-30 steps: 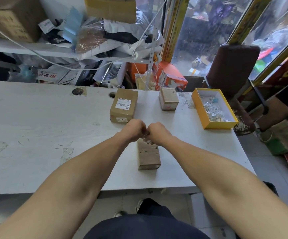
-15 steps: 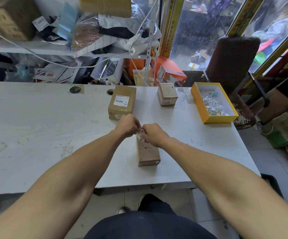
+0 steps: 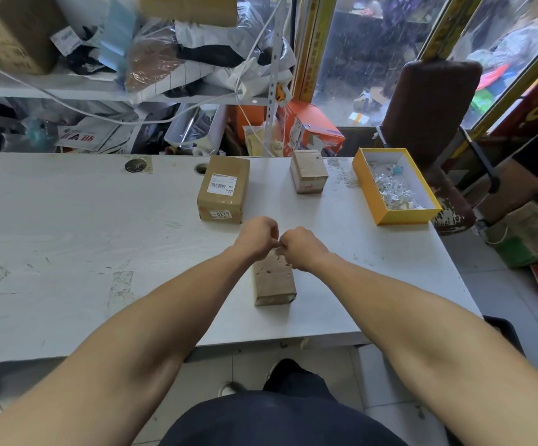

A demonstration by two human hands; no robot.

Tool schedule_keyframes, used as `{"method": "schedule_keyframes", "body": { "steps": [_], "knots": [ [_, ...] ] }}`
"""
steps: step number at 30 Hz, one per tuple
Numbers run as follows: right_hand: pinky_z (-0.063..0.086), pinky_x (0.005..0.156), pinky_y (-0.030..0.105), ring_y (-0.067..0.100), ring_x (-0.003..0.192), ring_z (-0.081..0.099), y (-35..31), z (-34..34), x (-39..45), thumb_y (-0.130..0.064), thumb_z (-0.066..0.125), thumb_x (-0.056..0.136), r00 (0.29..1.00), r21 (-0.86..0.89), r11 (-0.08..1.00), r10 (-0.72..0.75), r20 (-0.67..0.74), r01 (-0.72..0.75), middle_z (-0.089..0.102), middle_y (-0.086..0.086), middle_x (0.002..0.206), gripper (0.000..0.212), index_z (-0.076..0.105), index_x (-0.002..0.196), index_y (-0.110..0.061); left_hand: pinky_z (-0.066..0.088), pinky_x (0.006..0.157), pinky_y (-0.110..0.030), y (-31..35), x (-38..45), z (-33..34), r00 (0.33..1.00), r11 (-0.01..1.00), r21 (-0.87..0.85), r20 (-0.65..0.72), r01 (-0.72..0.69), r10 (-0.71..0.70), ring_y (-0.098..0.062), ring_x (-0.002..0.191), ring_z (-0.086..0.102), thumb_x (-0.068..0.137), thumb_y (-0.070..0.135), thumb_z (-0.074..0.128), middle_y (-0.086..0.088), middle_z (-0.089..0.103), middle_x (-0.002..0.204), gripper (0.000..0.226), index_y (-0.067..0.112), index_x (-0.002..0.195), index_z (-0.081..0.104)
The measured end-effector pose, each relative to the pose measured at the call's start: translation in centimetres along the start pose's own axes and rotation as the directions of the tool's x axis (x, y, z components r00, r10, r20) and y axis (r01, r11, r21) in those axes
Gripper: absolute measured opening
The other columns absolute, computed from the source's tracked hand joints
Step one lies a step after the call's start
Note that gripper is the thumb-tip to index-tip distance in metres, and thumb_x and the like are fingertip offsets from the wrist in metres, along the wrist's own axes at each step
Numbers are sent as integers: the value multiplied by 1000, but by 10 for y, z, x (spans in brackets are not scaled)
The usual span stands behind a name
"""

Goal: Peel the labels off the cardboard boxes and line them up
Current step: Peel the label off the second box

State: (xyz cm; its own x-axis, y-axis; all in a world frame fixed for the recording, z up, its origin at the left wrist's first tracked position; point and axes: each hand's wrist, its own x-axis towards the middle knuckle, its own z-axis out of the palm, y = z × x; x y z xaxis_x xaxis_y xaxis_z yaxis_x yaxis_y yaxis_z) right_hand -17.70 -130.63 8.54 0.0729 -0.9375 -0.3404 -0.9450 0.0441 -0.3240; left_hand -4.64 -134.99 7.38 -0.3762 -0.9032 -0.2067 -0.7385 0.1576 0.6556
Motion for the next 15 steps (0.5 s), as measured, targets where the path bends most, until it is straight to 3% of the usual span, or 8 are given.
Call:
{"method": "schedule_keyframes", "body": {
  "steps": [5,10,13,15],
  "knots": [
    [57,73,39,28,79,62,20,-9,-2,-26,54,95,998,-17,999,50,24,-50,58,8,87,19,69,92,-15,45,69,-27,5,12,14,993,994,-7,49,-107,107,-21,81,61,85,13,73,-8,71,86,7,7,89,73],
    [59,70,39,24,67,62,58,-18,-2,-16,47,92,989,9,991,129,77,-130,60,6,77,25,52,68,-21,52,70,-28,29,18,32,963,973,36,151,-230,222,-16,75,65,82,16,74,-1,74,82,10,12,91,73],
    [56,64,34,20,65,61,83,-23,3,-13,47,91,983,60,992,99,155,-109,61,3,78,20,58,75,-18,54,66,-34,42,30,49,956,946,148,103,-289,276,-22,74,66,83,10,70,-1,73,79,7,13,88,67],
    [55,64,34,17,66,63,104,-27,9,-15,46,93,977,143,985,63,204,-94,66,3,83,21,64,82,-17,52,65,-37,51,40,63,941,908,250,126,-336,314,-25,76,66,81,-1,59,0,73,81,17,13,90,62]
  ]
}}
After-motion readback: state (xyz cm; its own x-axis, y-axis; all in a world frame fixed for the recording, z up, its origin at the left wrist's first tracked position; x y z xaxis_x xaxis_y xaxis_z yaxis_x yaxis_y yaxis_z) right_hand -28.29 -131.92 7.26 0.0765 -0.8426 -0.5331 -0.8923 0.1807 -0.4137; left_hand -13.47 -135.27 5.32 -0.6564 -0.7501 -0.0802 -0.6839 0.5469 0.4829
